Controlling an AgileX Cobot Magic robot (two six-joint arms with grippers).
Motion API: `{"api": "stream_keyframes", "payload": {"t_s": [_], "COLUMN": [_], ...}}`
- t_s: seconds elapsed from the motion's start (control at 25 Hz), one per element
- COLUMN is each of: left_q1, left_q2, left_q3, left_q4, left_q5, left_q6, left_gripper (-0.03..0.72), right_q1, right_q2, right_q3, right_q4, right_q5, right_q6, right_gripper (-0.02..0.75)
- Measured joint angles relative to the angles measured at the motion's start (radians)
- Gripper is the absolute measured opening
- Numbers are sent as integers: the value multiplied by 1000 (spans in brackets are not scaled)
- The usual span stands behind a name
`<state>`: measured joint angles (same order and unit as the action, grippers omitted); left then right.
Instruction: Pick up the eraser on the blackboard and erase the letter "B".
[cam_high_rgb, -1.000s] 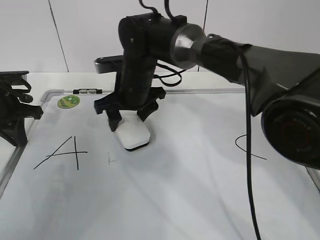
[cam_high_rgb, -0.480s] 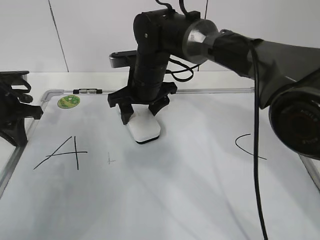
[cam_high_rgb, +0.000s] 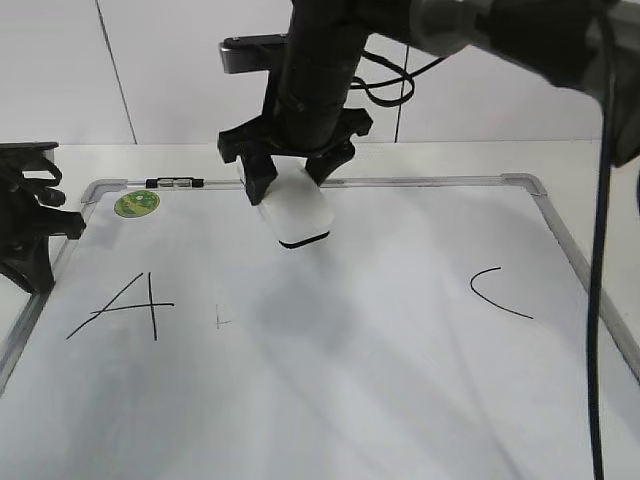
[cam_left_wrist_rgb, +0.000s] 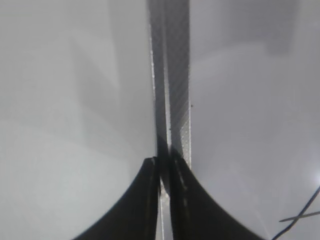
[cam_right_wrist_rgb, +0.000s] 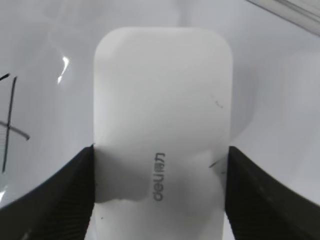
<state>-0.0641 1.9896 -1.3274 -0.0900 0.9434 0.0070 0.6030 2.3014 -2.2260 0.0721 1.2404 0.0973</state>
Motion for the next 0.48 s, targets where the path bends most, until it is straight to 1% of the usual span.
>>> {"api": "stream_keyframes", "payload": {"t_s": [0.16, 0.24, 0.48], "left_q1": [0, 0, 0], "left_q2": [0, 0, 0], "left_q3": [0, 0, 0], "left_q4": [0, 0, -1], "left_q5": [0, 0, 0], "left_q6": [0, 0, 2], "left_gripper": [24, 24, 24], "right_q1": [39, 74, 150], "right_q2": [-49, -58, -62], "right_q3": [66, 96, 141], "right_q4": [10, 13, 29], "right_q5": [2, 2, 4], "right_q6": [-17, -24, -37], "right_gripper": [568, 568, 568]}}
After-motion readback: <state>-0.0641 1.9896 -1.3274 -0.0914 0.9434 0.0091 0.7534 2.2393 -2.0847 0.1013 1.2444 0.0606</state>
